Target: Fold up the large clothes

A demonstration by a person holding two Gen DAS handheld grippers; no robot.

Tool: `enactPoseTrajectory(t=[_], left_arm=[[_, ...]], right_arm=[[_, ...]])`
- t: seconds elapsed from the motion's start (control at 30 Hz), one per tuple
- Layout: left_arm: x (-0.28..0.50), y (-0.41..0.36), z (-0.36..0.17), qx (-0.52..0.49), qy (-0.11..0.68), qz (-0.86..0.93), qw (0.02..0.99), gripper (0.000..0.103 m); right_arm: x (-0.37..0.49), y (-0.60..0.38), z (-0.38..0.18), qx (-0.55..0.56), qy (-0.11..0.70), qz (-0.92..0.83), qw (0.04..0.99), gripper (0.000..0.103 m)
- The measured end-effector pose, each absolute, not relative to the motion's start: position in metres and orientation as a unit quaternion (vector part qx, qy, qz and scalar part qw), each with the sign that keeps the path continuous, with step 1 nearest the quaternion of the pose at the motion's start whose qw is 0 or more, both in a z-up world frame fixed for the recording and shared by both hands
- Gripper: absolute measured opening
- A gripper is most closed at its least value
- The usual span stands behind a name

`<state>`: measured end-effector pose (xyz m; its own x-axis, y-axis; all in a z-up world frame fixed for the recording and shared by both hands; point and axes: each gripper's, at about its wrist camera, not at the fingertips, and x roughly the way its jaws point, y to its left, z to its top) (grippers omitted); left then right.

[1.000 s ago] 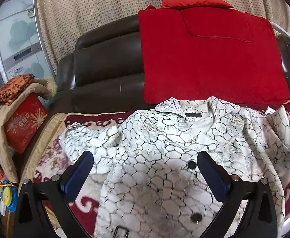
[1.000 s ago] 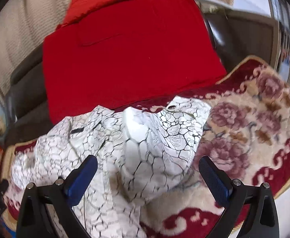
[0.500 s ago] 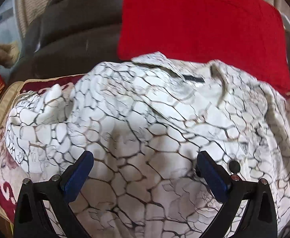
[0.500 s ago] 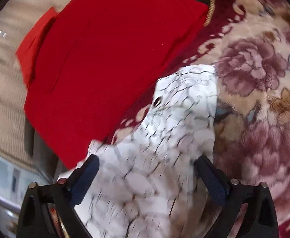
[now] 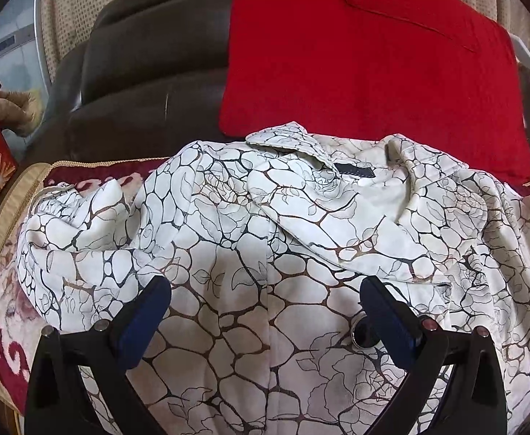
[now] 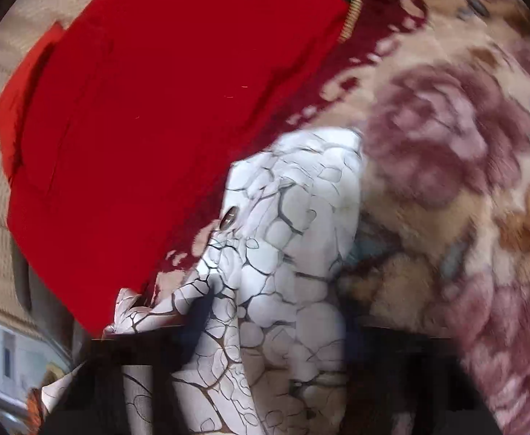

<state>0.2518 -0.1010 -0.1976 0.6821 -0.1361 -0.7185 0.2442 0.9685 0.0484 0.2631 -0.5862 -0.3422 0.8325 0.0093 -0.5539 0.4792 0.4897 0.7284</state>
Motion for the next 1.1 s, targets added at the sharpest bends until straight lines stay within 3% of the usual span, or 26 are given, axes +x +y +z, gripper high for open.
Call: enactPoseTrajectory(t=[0.1, 0.33, 0.53, 0.73, 0.83, 0.9, 1.1], left_arm=[[0.256, -0.097, -0.197, 0.067, 0.383, -0.095, 0.916, 0.103], [0.256, -0.07, -0.179, 0.044, 0.361, -0.064, 0.929, 0.103], [0.257, -0.026, -0.169, 0.019, 0.344, -0.018, 0.939, 0.103], [0.258, 0.022, -0.167, -0.007, 0.338, 0.022, 0.941, 0.103], [0.258, 0.035, -0.169, -0.024, 0.343, 0.021, 0.939, 0.103], [0.259, 0.038, -0.172, -0.039, 0.355, 0.003, 0.934, 0.103], [0.265, 0.021, -0.183, -0.079, 0.401, -0.082, 0.909, 0.103]], right_arm=[[0.263, -0.574, -0.322, 0.453, 0.241, -0.133, 0.848, 0.01], [0.23, -0.496, -0.222, 0.36, 0.147, -0.008, 0.921, 0.009], [0.228, -0.395, -0.189, 0.308, 0.183, 0.098, 0.929, 0.009], [0.25, -0.31, -0.231, 0.314, 0.276, 0.198, 0.887, 0.016], [0.25, -0.28, -0.259, 0.329, 0.322, 0.229, 0.858, 0.034], [0.241, -0.272, -0.272, 0.339, 0.338, 0.248, 0.843, 0.08], [0.206, -0.292, -0.263, 0.34, 0.279, 0.229, 0.869, 0.081]])
